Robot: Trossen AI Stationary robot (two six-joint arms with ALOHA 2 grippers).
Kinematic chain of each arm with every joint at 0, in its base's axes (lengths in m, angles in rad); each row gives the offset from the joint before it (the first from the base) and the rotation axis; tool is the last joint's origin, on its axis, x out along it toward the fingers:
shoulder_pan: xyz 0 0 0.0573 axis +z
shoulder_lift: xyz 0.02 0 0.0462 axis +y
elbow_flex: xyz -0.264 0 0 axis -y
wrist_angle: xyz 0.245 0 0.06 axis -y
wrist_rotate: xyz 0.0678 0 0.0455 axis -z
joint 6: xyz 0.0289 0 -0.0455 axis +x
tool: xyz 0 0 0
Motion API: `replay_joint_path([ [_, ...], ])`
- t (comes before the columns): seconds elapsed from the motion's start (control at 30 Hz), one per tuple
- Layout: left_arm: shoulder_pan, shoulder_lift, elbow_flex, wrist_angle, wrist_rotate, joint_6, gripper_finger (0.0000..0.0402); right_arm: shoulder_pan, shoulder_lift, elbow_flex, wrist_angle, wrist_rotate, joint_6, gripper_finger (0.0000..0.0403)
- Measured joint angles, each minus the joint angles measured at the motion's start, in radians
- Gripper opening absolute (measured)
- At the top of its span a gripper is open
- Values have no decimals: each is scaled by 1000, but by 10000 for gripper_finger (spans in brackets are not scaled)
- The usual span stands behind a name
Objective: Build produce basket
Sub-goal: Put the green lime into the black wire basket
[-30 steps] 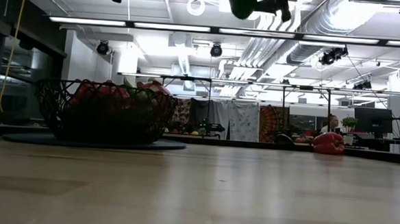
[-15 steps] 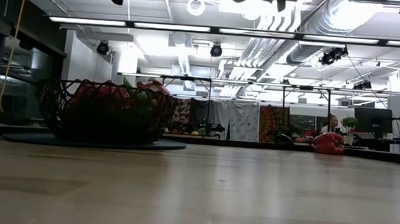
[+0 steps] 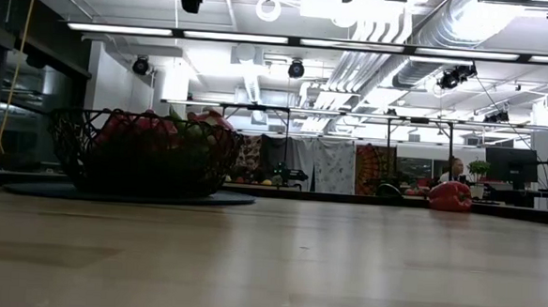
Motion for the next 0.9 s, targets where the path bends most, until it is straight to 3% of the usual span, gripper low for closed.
replay_joint_path([
  [0.3, -25, 61, 0, 59, -8, 30, 333, 29, 144, 107, 23, -104, 0, 266],
  [0.9, -38, 91, 0, 161, 8, 181, 333, 28, 209, 136, 21, -105, 42, 266],
])
